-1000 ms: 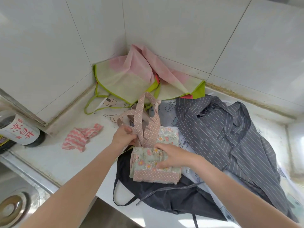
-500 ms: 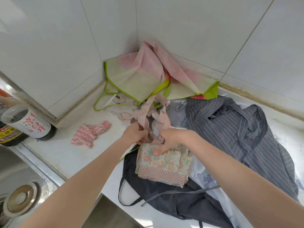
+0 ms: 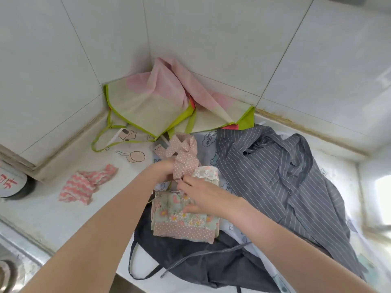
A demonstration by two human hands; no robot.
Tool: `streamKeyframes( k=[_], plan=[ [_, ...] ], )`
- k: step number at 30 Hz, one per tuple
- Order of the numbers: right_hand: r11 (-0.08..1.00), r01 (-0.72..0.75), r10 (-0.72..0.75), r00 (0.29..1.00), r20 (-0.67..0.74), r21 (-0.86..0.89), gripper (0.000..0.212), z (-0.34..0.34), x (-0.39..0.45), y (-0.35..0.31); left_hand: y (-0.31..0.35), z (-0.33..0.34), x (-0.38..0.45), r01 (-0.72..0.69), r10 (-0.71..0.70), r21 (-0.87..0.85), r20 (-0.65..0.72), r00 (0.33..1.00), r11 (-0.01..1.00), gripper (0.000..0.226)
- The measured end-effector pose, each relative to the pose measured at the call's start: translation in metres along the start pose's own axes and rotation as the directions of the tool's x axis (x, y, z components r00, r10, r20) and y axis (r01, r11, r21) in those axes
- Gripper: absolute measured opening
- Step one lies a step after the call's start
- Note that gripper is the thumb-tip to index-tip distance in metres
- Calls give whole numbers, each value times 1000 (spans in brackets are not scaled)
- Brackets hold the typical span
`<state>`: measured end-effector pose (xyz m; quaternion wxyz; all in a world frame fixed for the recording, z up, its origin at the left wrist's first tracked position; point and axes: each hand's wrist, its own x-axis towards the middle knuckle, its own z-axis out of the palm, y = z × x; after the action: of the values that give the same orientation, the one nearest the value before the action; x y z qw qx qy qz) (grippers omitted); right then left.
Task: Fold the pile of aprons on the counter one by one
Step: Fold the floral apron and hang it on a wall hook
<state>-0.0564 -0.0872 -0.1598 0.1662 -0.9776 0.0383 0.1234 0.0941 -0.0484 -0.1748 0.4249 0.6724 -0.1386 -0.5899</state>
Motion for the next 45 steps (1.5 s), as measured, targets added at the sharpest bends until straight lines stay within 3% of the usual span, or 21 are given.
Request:
streamKeyframes(
  k=[3,6,8,9,11,14,17,20,22,23,25,27,28,30,32,35,38,42,45],
  plan=[
    [998,-47,49,997,61,-38,62,7,4,8,20,-11,5,-39,41,-37,48,998,999,21],
    [997,-69,64,987,147,24,71,13,10,8,27,-23,4,30,-17,-96,130,991,995,50],
    [996,-70,58,977,205,49,70,12,15,6,26,-18,-1,27,-26,-2,178,984,1000,53],
    [997,-65,54,974,220,42,68,10,17,5,23,-12,0,-13,-7,131,148,989,991,44],
    [999,-41,37,971,236,13,65,7,19,5,13,-7,12,-97,135,384,-73,988,918,44],
    [1000,-27,29,973,227,-13,65,12,16,7,0,-15,35,-138,279,379,-347,895,915,45],
    [986,-142,122,972,201,91,70,22,11,14,-14,-27,45,-60,254,404,-446,858,913,36],
    [975,-191,162,962,222,116,66,25,7,18,-15,-33,35,14,366,653,-441,820,757,23],
    [971,-208,174,953,248,119,65,26,8,20,-14,-34,19,-61,531,735,-428,732,675,24],
    [972,-206,173,954,246,115,64,27,9,23,-16,-32,6,-159,627,769,-363,690,620,24],
    [979,-175,155,971,179,101,62,29,9,24,-29,-23,-23,-399,736,840,-1,677,368,22],
    [982,-173,166,982,90,71,54,31,5,21,-52,-16,-43,-530,576,828,348,739,180,31],
    [982,-179,177,983,37,55,49,31,2,17,-61,-19,-47,-530,475,835,411,778,146,38],
    [977,-210,211,977,-20,47,41,31,-5,12,-69,-25,-45,-433,360,882,349,865,185,45],
    [941,-305,301,952,52,148,37,29,-11,9,-65,-23,-41,-351,273,910,288,918,221,43],
    [842,-420,372,906,200,337,57,28,-16,11,-51,-11,-40,-274,143,931,245,959,239,49],
    [862,-408,346,907,240,299,80,19,-18,11,-39,-5,-42,-151,10,942,156,988,301,62],
    [862,-358,281,927,249,360,65,-11,-21,5,-32,8,-44,-59,-68,942,86,994,330,68],
    [898,-294,208,939,272,327,59,-19,-25,-4,-33,12,-45,-68,-86,907,114,990,415,67]
  ],
)
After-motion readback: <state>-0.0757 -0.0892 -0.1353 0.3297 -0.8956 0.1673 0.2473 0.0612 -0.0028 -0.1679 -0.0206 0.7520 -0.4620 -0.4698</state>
